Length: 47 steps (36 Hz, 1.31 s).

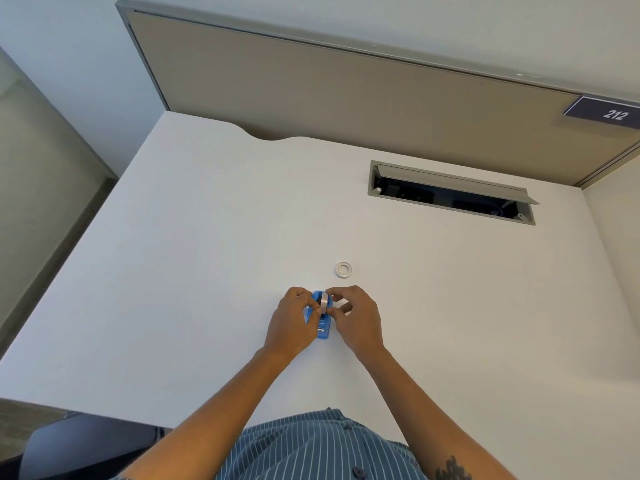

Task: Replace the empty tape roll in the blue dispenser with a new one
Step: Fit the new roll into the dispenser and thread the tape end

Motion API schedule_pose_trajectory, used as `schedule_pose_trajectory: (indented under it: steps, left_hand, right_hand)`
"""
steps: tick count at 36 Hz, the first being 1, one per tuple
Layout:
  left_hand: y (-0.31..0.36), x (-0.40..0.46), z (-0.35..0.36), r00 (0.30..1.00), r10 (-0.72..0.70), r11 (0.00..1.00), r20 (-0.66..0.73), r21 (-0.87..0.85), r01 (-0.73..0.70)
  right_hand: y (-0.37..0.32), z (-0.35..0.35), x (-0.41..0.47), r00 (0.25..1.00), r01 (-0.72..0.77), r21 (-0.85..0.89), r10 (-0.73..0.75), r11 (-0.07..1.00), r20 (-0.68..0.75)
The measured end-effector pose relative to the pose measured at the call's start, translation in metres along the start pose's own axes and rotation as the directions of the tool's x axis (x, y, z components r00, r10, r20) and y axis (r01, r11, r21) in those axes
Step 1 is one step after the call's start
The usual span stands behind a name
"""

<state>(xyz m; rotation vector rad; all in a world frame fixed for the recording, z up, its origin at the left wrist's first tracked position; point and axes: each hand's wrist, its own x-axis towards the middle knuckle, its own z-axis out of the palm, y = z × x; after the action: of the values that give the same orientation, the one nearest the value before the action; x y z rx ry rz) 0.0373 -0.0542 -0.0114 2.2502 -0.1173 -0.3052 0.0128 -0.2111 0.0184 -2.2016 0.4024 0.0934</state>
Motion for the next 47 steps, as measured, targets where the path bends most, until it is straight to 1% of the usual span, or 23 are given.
schedule_pose_trajectory:
  steps: [3, 7, 13, 20, 26, 39, 47]
  left_hand:
    - [-0.001, 0.000, 0.000, 1.000, -0.009, 1.000, 0.006, -0.006, 0.009]
    - [-0.002, 0.000, 0.001, 1.000, -0.019, 1.000, 0.008, -0.007, 0.019]
    - [-0.004, 0.001, 0.001, 1.000, -0.001, 1.000, -0.005, 0.009, 0.001]
    - [-0.006, 0.002, 0.002, 1.000, 0.000, 1.000, -0.006, 0.005, 0.000]
    - [-0.006, 0.002, 0.003, 1.000, -0.013, 1.000, 0.001, -0.004, 0.013]
    - [-0.004, 0.000, 0.000, 1.000, -0.007, 1.000, 0.001, 0.008, 0.007]
    - [-0.003, 0.001, -0.001, 1.000, -0.012, 1.000, 0.005, 0.021, 0.012]
  right_hand:
    - [-0.001, -0.001, 0.000, 0.995, 0.096, -0.115, -0.092, 0.989, 0.043]
    - [-0.001, -0.002, 0.001, 0.979, 0.206, -0.251, -0.198, 0.946, 0.057]
    - [-0.001, -0.008, 0.003, 0.937, 0.342, -0.347, -0.342, 0.873, 0.064]
    - [-0.003, -0.016, 0.008, 0.866, 0.494, -0.419, -0.474, 0.762, 0.159]
    - [0.000, -0.019, 0.011, 0.842, 0.538, -0.422, -0.493, 0.730, 0.220]
    - [0.003, -0.018, 0.015, 0.807, 0.585, -0.435, -0.542, 0.684, 0.232]
    - [0.000, -0.023, 0.016, 0.777, 0.619, -0.489, -0.569, 0.614, 0.270]
